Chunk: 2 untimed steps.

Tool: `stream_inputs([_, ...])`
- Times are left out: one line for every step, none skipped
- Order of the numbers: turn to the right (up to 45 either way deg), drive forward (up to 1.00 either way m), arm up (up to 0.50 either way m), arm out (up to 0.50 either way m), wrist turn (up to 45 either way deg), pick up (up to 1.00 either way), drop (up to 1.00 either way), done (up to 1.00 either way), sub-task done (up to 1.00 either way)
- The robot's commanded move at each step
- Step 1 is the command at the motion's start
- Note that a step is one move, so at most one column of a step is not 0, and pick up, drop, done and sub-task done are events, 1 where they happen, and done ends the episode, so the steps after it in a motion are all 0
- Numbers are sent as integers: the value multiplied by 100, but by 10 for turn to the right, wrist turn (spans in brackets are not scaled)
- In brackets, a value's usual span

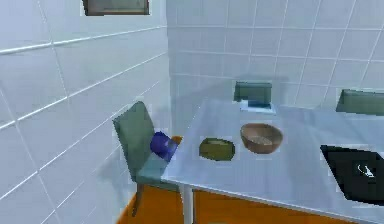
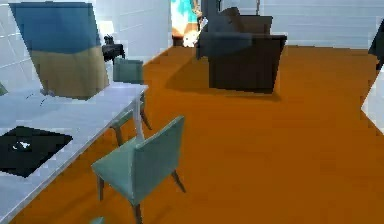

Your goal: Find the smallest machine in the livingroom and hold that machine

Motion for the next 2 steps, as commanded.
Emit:
stream_inputs([450, 0, 0, 0, 0, 0, 0, 0, 0])
stream_inputs([450, 0, 0, 0, 0, 0, 0, 0, 0])
